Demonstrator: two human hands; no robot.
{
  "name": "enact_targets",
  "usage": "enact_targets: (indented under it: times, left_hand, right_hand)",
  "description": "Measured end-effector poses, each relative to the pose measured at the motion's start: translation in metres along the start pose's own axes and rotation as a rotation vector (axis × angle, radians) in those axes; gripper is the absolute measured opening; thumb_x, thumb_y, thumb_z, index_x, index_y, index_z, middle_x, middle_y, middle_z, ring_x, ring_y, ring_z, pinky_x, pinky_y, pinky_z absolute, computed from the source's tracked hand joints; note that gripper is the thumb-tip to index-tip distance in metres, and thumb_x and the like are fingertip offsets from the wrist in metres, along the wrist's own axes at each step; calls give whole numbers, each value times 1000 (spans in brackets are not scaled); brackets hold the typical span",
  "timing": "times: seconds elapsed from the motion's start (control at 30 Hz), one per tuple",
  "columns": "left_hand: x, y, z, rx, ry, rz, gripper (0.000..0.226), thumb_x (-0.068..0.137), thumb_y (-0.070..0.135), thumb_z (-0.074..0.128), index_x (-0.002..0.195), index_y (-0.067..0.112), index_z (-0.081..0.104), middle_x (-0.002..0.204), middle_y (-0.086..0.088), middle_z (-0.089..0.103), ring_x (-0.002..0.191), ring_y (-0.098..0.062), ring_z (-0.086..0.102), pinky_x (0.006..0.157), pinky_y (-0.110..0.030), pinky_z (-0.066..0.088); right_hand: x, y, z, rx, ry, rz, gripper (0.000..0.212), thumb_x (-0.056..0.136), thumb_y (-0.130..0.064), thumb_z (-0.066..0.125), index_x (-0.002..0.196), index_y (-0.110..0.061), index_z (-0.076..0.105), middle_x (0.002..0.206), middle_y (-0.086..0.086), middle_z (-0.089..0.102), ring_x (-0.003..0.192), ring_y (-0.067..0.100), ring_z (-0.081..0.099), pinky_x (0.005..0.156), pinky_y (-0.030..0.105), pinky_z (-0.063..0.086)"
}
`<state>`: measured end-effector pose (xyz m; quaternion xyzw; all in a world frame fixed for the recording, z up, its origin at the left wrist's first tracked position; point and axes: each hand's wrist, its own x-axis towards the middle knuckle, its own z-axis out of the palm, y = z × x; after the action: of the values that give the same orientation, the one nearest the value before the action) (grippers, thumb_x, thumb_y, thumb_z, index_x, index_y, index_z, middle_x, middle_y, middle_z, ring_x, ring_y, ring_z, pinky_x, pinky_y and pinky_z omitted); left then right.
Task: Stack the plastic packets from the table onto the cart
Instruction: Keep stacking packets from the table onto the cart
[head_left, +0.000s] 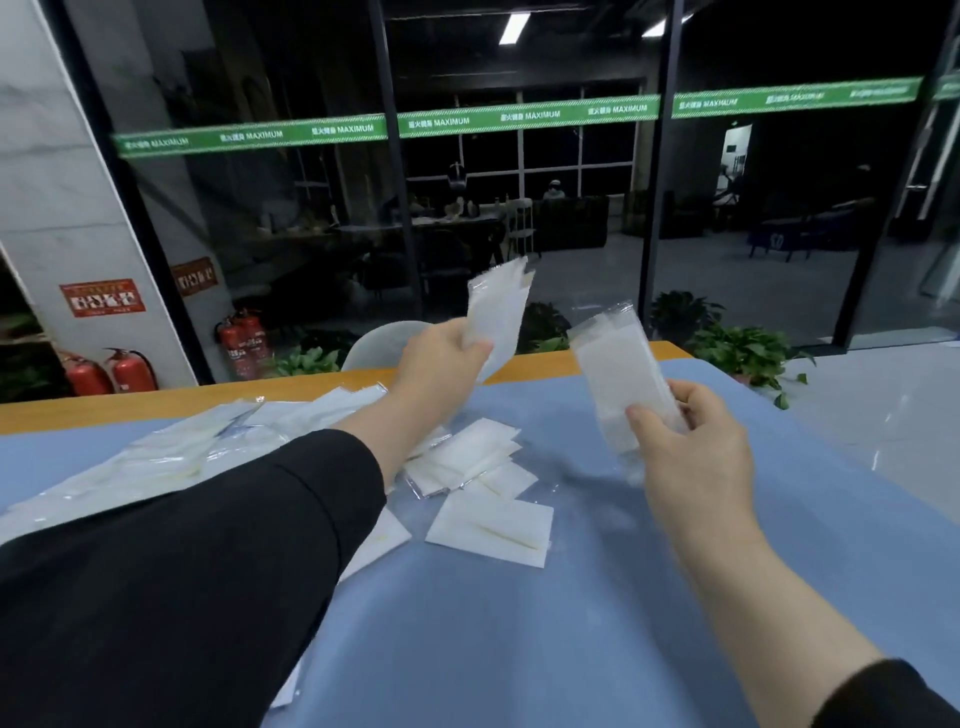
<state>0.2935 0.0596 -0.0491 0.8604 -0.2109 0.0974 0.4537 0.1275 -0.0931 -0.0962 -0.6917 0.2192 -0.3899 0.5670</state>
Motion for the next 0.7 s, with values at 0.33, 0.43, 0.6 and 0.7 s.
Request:
enact_targets:
  times: [0.33, 0.43, 0.6, 0.7]
  left_hand:
    - [-121, 45, -82, -775, 62, -236, 19, 93, 19, 72, 111, 14, 68, 98, -8, 78, 70, -18, 73, 60, -31, 56]
    - [-174, 47, -78, -918, -6, -334, 20, 91, 10, 72, 111, 13, 66, 98, -11, 78, 78, -25, 76, 61, -35, 60]
    - [-228, 18, -57, -993, -69, -356, 32, 91, 16, 75, 121, 22, 64, 115, -4, 76, 110, -28, 71, 106, -54, 48]
    - [-233, 21, -50, -1076, -94, -313, 34, 97, 20, 68, 129, 23, 61, 123, -5, 73, 117, -28, 68, 110, -55, 43]
  right_hand:
    - [-22, -66, -36, 232, -337, -33, 16, 79, -22, 71, 94, -26, 74, 88, 3, 72, 75, 21, 63, 68, 37, 48]
    - [-44, -78, -54, 150, -739, -4, 15, 87, -6, 67, 89, -18, 75, 86, 9, 71, 71, 20, 63, 65, 31, 47]
    - [-71, -55, -62, -108, -760, 60, 10, 82, -18, 76, 83, -12, 68, 79, 7, 65, 75, 22, 57, 76, 39, 39]
    - [-81, -47, -51, 24, -726, 142, 7, 88, -9, 70, 81, -11, 67, 81, 10, 63, 75, 24, 59, 76, 39, 45]
